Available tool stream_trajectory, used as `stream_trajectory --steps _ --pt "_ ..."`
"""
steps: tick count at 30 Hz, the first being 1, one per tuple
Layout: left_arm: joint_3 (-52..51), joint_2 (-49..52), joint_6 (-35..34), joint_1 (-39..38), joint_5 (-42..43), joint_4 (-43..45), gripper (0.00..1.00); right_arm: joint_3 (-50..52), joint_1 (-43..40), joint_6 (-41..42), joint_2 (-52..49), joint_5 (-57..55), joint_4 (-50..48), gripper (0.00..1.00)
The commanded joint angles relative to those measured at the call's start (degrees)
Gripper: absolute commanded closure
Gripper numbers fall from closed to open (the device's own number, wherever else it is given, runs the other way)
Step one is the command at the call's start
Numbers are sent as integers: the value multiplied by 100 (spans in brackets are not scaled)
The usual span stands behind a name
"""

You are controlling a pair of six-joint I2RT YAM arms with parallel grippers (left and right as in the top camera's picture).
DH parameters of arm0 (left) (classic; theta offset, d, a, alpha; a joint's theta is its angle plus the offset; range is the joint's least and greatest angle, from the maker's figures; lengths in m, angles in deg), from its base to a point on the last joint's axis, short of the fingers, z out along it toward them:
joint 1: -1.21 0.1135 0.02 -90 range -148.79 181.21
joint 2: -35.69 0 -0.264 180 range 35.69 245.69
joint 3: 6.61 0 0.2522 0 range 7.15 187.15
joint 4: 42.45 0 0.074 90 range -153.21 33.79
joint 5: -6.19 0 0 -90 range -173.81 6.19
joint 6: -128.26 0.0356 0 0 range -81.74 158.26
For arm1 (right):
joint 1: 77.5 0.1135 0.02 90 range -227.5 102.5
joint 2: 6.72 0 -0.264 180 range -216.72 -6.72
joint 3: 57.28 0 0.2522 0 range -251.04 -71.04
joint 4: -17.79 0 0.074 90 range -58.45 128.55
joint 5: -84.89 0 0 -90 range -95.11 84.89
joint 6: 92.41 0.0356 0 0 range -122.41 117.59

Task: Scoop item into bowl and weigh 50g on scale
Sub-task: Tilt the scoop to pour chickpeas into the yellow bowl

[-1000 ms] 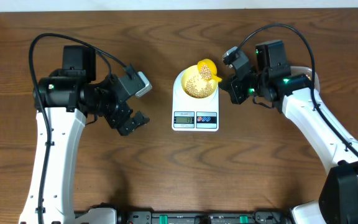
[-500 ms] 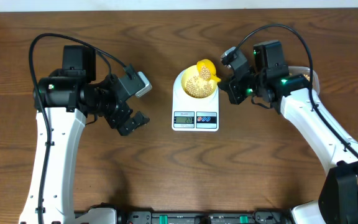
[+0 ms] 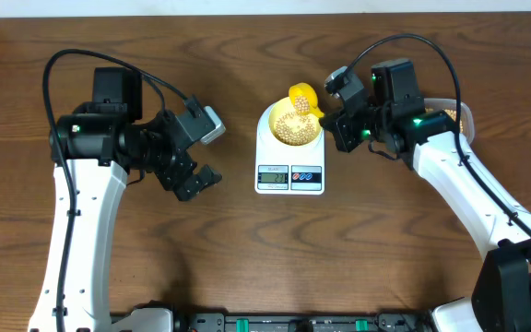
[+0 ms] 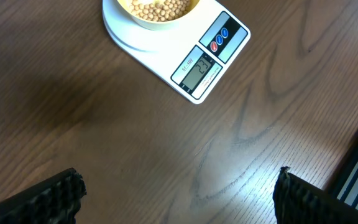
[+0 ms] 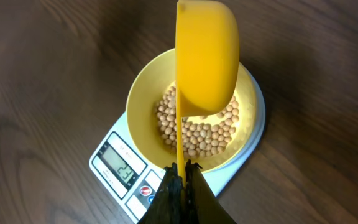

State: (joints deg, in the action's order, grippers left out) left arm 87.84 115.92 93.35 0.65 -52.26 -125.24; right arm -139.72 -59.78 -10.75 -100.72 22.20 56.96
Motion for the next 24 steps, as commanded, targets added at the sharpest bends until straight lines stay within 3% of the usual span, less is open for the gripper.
stream_trajectory --steps 1,5,8,13,16,24 --pt "-39 4 -74 -17 7 -28 1 -105 63 173 79 170 -33 99" --pt "-39 4 -74 -17 7 -28 1 -105 76 13 79 -315 -59 99" --pt "-39 4 -74 -17 7 -28 1 -107 96 262 87 197 -90 99" --pt "-39 4 -74 -17 7 -28 1 -107 98 57 98 -586 -105 99" --pt "-39 4 -74 -17 7 -28 1 -107 170 39 111 31 -79 99" --pt "-39 4 -74 -17 7 -28 1 -107 247 -216 125 -326 -11 99"
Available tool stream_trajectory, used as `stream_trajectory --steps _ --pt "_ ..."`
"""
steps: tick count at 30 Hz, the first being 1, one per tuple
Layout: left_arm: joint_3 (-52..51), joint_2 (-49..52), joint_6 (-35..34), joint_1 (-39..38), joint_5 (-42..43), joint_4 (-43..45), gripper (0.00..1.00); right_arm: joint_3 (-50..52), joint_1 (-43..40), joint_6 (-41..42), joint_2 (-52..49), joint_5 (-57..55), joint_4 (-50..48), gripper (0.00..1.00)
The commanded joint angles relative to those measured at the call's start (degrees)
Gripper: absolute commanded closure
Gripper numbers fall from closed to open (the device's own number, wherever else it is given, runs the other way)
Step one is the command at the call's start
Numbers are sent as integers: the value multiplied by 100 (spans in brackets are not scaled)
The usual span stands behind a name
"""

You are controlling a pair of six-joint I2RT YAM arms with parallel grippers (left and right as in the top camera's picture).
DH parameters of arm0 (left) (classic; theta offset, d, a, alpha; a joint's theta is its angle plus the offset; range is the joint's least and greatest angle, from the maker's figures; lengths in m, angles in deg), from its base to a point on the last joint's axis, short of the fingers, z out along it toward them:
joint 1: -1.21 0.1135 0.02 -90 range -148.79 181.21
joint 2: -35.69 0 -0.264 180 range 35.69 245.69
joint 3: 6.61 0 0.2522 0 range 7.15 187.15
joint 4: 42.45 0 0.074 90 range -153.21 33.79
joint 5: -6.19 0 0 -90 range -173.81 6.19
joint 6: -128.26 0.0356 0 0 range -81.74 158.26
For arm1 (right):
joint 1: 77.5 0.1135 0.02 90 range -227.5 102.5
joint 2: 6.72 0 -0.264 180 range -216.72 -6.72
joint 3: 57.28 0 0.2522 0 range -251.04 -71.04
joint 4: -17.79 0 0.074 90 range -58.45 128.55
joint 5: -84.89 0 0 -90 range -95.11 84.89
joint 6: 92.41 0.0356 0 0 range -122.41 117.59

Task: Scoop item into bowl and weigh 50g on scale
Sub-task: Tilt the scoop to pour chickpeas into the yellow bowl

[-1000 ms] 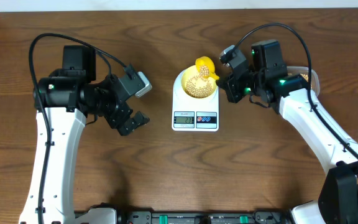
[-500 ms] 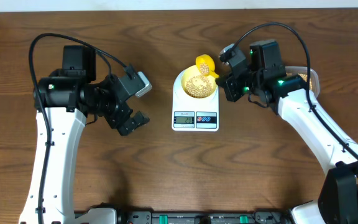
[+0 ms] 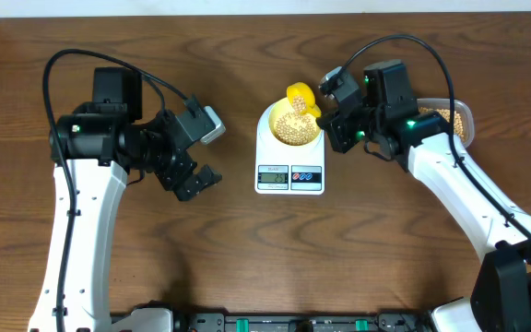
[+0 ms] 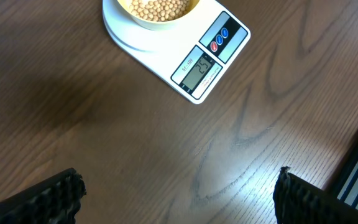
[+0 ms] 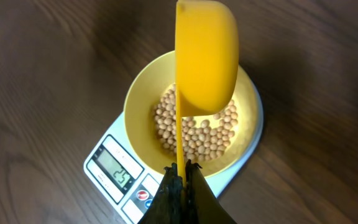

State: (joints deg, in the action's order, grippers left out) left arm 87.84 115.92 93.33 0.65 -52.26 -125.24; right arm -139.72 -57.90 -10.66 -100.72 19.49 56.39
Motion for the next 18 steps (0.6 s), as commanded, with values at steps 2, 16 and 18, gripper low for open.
stream_trajectory --steps 2,16,18 --pt "-39 4 -72 -17 7 -28 1 -107 46 -422 118 -566 35 99" --pt "-39 4 -72 -17 7 -28 1 -105 111 -490 114 -649 87 99" --pt "-39 4 -74 -17 7 -28 1 -107 96 -490 114 -861 70 99"
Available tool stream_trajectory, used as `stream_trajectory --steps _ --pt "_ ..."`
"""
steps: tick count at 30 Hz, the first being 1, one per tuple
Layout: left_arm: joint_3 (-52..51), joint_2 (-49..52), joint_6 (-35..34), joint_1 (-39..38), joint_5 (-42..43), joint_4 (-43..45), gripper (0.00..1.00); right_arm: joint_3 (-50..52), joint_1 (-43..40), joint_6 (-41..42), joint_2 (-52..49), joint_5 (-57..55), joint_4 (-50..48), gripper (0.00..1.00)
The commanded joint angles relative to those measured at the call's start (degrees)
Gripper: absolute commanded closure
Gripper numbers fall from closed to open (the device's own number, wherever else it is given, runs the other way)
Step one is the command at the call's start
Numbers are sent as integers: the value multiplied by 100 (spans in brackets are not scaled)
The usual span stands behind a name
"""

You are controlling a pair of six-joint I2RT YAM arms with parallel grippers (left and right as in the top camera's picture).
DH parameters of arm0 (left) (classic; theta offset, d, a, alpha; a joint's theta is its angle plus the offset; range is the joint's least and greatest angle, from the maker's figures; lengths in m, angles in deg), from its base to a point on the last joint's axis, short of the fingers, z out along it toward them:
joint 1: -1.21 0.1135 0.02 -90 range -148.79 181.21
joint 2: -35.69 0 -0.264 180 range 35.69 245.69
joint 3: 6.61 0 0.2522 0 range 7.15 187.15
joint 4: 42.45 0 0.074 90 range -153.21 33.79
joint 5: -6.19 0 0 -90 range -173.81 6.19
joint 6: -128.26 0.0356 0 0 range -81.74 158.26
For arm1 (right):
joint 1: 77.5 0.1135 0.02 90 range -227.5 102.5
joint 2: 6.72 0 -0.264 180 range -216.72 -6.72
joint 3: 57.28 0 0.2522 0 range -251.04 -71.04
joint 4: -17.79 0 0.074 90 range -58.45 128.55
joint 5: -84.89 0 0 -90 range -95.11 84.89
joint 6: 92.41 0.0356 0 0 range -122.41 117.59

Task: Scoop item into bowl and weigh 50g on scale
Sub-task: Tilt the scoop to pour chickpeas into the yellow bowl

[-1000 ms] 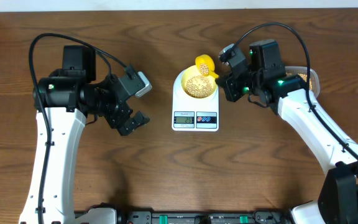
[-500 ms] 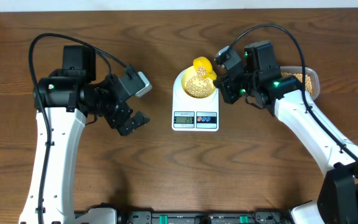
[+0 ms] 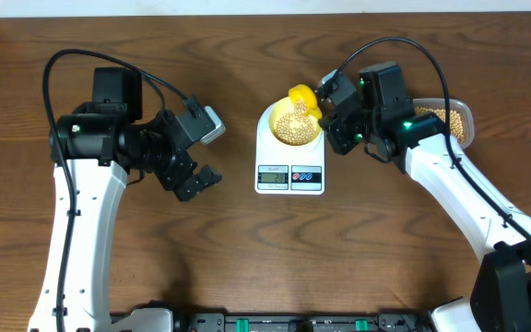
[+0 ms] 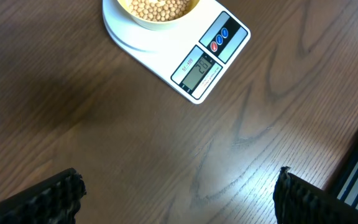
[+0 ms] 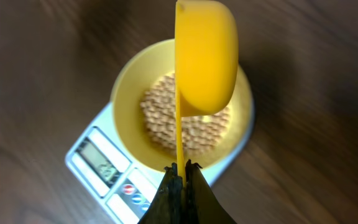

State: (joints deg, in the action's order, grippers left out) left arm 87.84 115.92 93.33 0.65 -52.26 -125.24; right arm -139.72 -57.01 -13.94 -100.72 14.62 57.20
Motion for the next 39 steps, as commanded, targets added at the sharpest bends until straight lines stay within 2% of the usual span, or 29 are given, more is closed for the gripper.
stream_trajectory --steps 1,5,12,17,22,27,32,39 --pt "-39 4 -72 -17 9 -28 1 -107 9 -133 114 -310 -9 99" --pt "-39 4 -72 -17 7 -28 1 -107 66 -122 114 293 83 99" --pt "-39 4 -72 -17 7 -28 1 -107 37 -184 114 -616 33 99" --pt "-39 4 -72 -17 7 -28 1 -107 96 -94 114 57 111 99" --pt "-39 4 -72 -17 9 -28 1 -107 66 -96 114 -612 66 99" --pt "-39 4 -74 -17 7 -28 1 -107 107 -37 114 -164 118 99" --pt "-39 4 -72 -17 9 -28 1 -107 48 -138 114 -925 68 99" --pt "-39 4 -72 -17 7 -28 1 -105 131 -140 114 -492 170 99"
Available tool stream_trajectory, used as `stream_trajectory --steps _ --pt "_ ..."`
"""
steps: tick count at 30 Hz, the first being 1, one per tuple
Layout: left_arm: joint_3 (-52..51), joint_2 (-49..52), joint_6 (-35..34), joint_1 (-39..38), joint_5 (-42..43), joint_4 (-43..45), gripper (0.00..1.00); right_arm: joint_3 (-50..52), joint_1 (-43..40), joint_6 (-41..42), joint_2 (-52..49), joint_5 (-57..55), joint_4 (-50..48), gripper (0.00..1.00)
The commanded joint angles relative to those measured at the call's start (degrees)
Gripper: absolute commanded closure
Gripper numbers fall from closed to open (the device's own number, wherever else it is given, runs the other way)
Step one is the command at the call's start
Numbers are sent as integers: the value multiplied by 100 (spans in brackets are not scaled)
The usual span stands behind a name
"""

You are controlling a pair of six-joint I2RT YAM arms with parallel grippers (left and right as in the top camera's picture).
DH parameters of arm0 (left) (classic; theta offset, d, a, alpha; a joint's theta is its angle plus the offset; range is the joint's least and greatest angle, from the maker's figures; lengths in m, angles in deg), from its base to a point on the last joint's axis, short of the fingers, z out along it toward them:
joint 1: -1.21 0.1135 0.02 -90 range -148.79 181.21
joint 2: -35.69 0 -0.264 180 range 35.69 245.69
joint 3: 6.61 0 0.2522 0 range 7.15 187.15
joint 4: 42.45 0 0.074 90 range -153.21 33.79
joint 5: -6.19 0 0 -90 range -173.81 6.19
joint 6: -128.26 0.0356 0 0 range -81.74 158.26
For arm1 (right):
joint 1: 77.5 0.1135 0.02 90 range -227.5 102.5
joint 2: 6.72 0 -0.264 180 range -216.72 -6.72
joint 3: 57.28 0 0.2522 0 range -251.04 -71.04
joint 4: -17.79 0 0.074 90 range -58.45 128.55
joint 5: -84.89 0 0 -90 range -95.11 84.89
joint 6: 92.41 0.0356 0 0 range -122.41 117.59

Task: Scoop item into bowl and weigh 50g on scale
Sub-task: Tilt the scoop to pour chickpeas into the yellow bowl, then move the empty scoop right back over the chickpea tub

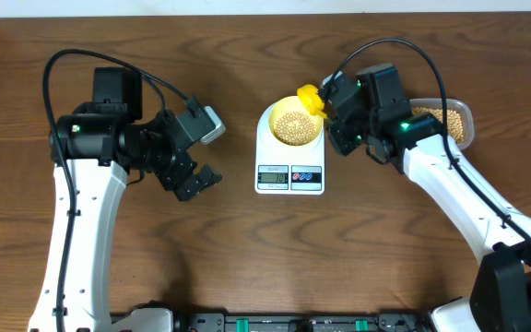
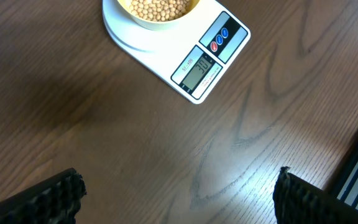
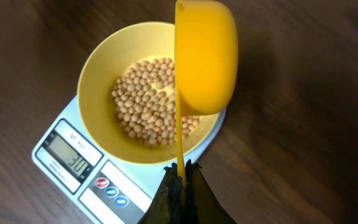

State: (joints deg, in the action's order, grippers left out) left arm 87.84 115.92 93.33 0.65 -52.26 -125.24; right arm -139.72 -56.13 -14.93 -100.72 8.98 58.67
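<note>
A yellow bowl [image 1: 291, 123] of soybeans [image 3: 146, 101] sits on the white scale [image 1: 289, 159]; the display [image 3: 73, 160] reads about 30. My right gripper [image 3: 181, 171] is shut on the handle of a yellow scoop [image 3: 205, 56], turned on its side over the bowl's right rim [image 1: 310, 98]. My left gripper [image 2: 178, 190] stands open above bare table left of the scale, nothing between its fingers [image 1: 199, 182].
A clear container of soybeans [image 1: 446, 122] lies at the far right behind the right arm. A rack with black parts runs along the table's front edge [image 1: 284, 323]. The wooden table [image 1: 247, 249] carries nothing else.
The right gripper with the scoop has shifted right, from over the bowl's middle to its right rim. The display has risen from about 26 to about 30. The left arm is unmoved.
The scoop was tipped over the bowl with the display at about 23. The reading then climbed to about 25, then 26, with beans seen falling, and now shows about 30 with the scoop at the rim. The left gripper stayed open and still throughout.
</note>
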Motion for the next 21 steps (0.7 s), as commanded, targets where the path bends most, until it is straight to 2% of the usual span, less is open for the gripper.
stream_trajectory --steps 1,3,8,14,19,21 --pt "-39 4 -72 -17 7 -28 1 -105 42 -42 114 -50 24 99" --pt "-39 4 -72 -17 7 -28 1 -107 2 -37 114 -192 -13 99" --pt "-39 4 -72 -17 7 -28 1 -107 20 7 114 289 -26 99" --pt "-39 4 -74 -17 7 -28 1 -107 -109 -101 114 -396 -57 99" --pt "-39 4 -72 -17 7 -31 1 -107 -68 -83 114 380 -26 99" --pt "-39 4 -72 -17 7 -31 1 -107 -48 -85 114 267 17 99"
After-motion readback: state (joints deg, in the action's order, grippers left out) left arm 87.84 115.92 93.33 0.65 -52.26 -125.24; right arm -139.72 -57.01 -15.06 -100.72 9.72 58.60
